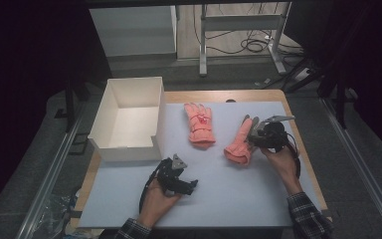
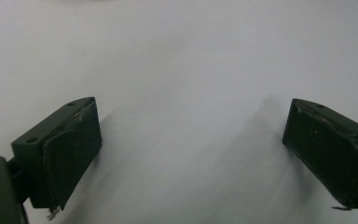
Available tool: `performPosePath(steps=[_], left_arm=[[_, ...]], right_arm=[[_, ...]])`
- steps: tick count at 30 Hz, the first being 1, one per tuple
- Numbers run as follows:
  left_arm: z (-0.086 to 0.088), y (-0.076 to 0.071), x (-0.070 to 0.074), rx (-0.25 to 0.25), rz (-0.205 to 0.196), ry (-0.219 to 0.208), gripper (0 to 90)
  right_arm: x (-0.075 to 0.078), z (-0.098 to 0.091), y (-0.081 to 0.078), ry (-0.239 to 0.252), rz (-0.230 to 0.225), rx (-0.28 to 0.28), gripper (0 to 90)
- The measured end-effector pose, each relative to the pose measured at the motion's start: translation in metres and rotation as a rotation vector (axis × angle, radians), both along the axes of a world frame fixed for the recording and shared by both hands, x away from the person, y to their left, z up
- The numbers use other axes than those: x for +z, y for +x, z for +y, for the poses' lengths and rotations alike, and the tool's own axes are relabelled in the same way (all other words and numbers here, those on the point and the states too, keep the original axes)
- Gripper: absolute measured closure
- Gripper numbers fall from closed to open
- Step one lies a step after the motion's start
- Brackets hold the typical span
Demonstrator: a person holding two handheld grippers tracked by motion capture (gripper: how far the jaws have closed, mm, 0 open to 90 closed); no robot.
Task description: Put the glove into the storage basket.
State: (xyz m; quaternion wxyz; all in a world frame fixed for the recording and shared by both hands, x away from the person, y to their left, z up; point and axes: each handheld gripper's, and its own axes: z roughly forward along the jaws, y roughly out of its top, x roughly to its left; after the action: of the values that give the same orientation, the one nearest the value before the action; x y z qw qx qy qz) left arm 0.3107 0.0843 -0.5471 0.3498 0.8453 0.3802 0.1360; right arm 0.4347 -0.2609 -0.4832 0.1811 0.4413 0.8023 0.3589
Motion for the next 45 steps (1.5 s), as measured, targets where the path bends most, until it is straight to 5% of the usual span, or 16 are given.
performPosePath(steps=[3,7,14,18,28,45], left_arm=[[0.0,0.0,0.0,0.002,0.003,-0.003,4.2],[0.0,0.0,0.0,0.002,0.003,-0.003,4.2],[0.0,0.0,0.0,0.0,-0.001,0.0,4.2],[0.0,0.0,0.0,0.002,0.002,-0.003,4.2],[0.0,0.0,0.0,0.003,0.002,-0.004,4.2],[0.0,0.0,0.0,0.003,0.003,-0.003,4.2]], right_arm=[[-0.008,0.001,0.006,-0.024,0.025,-0.007,46.6],[-0.017,-0.002,0.01,0.013,0.055,-0.008,50.2],[-0.024,-0.003,0.009,0.014,0.063,-0.019,77.7],[-0.023,-0.002,0.008,0.009,0.051,-0.016,85.6],[-0.016,-0.008,0.005,0.082,0.056,-0.026,87.3],[0.011,-0.01,-0.019,0.141,0.021,0.044,87.6]])
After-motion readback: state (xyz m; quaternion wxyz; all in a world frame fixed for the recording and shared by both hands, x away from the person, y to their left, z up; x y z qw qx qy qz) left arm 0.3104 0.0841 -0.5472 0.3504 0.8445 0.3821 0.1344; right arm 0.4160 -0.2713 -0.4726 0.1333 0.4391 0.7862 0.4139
